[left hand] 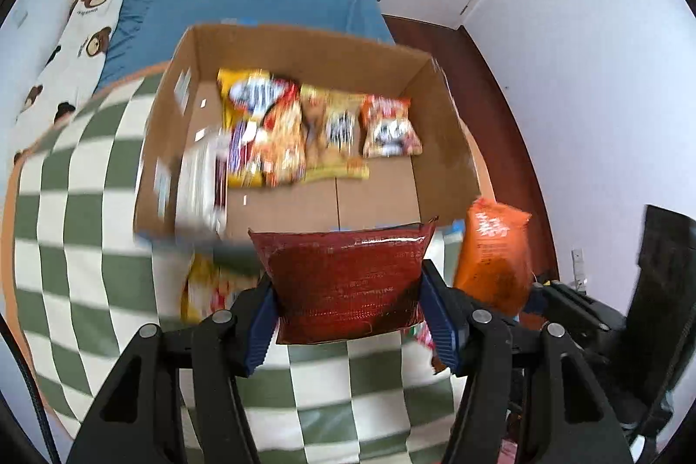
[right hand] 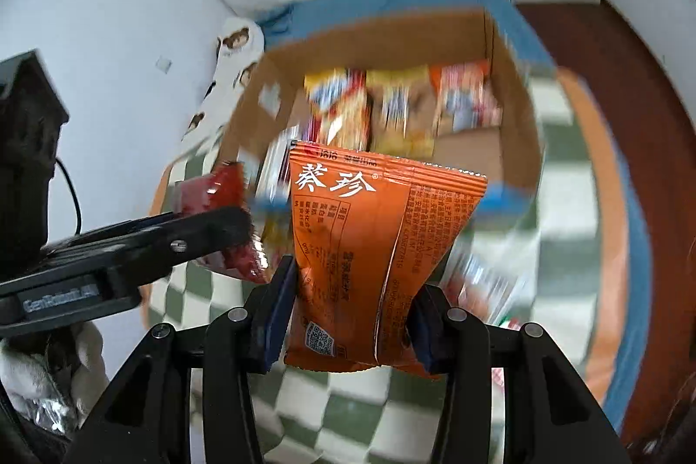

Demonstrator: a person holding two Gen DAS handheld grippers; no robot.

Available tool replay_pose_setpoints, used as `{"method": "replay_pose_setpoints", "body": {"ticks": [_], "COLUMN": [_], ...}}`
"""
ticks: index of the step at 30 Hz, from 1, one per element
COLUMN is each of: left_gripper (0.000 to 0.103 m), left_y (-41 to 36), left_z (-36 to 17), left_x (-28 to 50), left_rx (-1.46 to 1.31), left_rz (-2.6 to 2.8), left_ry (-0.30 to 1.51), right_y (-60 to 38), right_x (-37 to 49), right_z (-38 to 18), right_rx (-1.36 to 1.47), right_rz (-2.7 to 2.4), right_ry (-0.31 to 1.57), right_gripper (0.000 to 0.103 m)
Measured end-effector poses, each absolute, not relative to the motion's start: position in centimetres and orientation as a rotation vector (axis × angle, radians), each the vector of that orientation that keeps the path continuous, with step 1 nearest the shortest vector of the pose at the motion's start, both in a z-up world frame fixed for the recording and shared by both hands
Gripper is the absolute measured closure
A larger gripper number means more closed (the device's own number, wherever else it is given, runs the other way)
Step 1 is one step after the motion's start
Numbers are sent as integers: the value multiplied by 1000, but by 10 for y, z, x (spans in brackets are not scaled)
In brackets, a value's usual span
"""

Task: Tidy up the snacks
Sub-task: 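Carry both packets into the box and open both tools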

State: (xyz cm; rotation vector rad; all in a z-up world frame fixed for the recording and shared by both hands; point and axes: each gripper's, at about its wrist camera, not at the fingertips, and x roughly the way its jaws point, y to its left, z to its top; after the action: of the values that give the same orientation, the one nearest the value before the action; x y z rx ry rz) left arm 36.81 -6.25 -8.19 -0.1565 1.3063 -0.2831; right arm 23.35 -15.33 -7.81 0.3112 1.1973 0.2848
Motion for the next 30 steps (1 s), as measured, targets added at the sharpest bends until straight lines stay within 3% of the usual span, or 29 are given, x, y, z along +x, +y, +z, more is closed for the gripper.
{"method": "replay_pose_setpoints", "body": {"ticks": [6, 19, 21, 23, 24, 30], "left_gripper": [45, 42, 40, 22, 18, 17], "left_y": [-64, -72, -73, -71, -69, -62], "left_z": [-99, -188, -198, -204, -207, -215], "left_x": [427, 476, 477, 477, 477, 475], "left_rx": [-161, -121, -105, -98, -96, -85], "left_rz": [-265, -217, -209, -205, -200, -169], "left_ry": [1376, 1596, 1618, 1609, 1608, 1613], "right_y": [-157, -163, -163, -164, -164, -168], "right_x": [306, 371, 376, 378, 379, 377], "right_z": [-80, -160, -176, -187, -192, -202], "right_rx": [253, 235, 247, 224, 211, 203], "right_rz": [247, 239, 238, 216, 200, 171], "right_ry": [1198, 1404, 1465, 1502, 1514, 1534], "right_gripper": [54, 54, 46, 12, 8, 8]}}
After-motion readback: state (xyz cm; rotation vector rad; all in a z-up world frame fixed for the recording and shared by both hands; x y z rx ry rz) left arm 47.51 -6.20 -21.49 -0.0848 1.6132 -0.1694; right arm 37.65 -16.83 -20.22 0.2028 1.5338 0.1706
